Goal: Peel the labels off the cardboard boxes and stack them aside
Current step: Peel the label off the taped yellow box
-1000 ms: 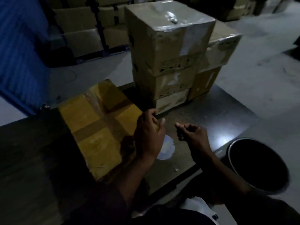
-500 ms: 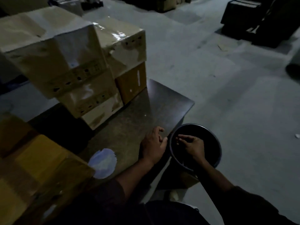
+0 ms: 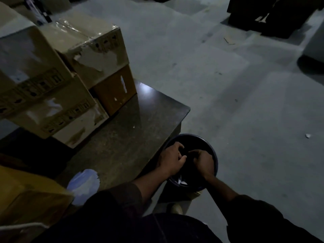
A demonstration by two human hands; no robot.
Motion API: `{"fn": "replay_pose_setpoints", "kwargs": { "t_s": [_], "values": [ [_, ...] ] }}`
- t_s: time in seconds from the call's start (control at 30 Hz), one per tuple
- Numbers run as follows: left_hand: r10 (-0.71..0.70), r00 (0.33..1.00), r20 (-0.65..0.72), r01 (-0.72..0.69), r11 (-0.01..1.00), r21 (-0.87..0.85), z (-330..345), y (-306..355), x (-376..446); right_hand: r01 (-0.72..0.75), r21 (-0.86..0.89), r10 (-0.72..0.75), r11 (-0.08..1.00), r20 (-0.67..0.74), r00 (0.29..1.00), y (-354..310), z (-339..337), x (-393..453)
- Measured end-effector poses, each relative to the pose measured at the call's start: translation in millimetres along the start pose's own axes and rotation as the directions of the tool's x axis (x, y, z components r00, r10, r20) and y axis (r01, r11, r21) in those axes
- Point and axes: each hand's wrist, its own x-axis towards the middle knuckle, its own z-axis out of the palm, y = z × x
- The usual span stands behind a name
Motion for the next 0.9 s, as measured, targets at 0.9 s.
{"fn": "replay_pose_setpoints", "kwargs": {
  "t_s": [0.9],
  "values": [
    [-0.171, 0.969, -0.180, 0.131, 0.968, -0.213, -15, -28, -17, 0.455, -0.006, -0.453, 0.891, 0.066, 0.889, -45, 19, -9]
  ]
}}
